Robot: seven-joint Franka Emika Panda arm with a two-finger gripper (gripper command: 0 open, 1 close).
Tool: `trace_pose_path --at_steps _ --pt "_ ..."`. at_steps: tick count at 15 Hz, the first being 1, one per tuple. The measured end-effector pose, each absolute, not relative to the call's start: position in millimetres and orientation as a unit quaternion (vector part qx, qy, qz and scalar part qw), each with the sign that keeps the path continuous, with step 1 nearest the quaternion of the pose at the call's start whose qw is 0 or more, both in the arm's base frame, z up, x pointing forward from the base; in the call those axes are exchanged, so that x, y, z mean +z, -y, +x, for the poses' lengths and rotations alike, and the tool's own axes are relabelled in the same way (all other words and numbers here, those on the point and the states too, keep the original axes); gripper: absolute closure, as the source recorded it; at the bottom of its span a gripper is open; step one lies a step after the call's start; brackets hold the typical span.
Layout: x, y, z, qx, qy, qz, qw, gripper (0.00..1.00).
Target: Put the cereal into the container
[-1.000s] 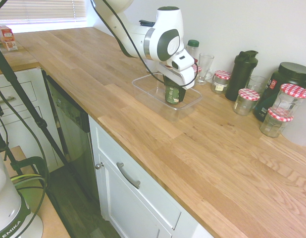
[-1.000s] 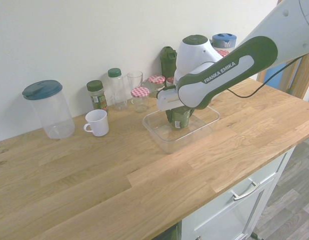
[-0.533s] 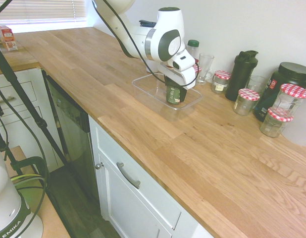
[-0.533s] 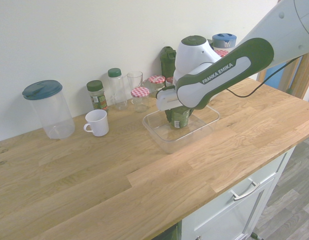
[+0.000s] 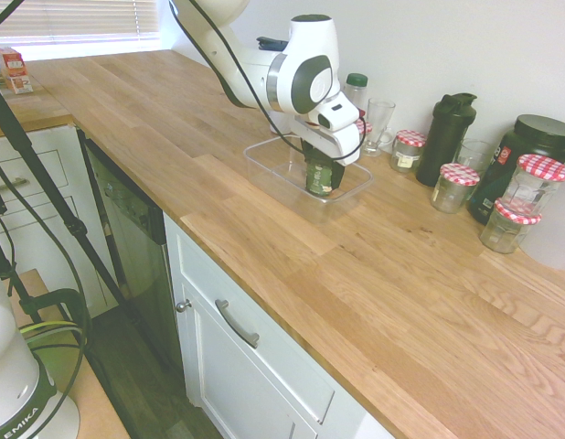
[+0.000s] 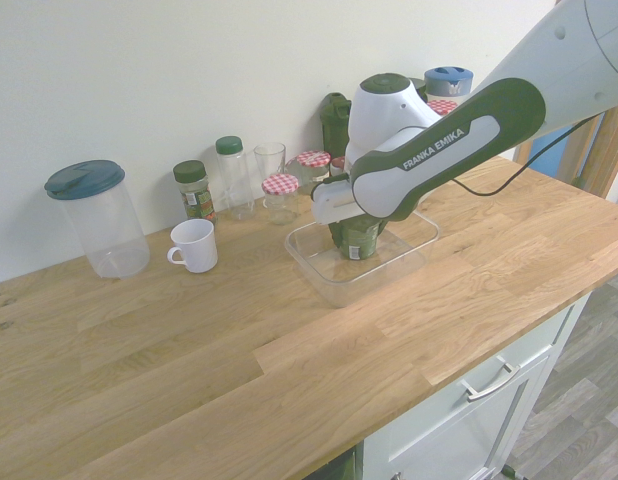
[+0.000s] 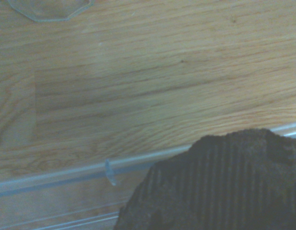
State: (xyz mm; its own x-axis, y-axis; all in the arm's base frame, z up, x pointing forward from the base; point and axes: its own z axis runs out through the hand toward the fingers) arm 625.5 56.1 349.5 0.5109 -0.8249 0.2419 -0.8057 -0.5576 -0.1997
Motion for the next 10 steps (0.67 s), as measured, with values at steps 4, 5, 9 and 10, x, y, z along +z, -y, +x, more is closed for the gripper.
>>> trace_pose_path --at_steps 4,5,9,10 --pt "344 -59 622 -0.153 -0.464 -0.872 0.025 0.00" --pt "345 -59 621 -0.153 -0.463 -0.873 0.024 0.00" --pt "354 -56 602 -0.153 -0.461 -0.874 0.021 0.00" --pt "355 -55 596 -0.150 -0.462 -0.874 0.018 0.00"
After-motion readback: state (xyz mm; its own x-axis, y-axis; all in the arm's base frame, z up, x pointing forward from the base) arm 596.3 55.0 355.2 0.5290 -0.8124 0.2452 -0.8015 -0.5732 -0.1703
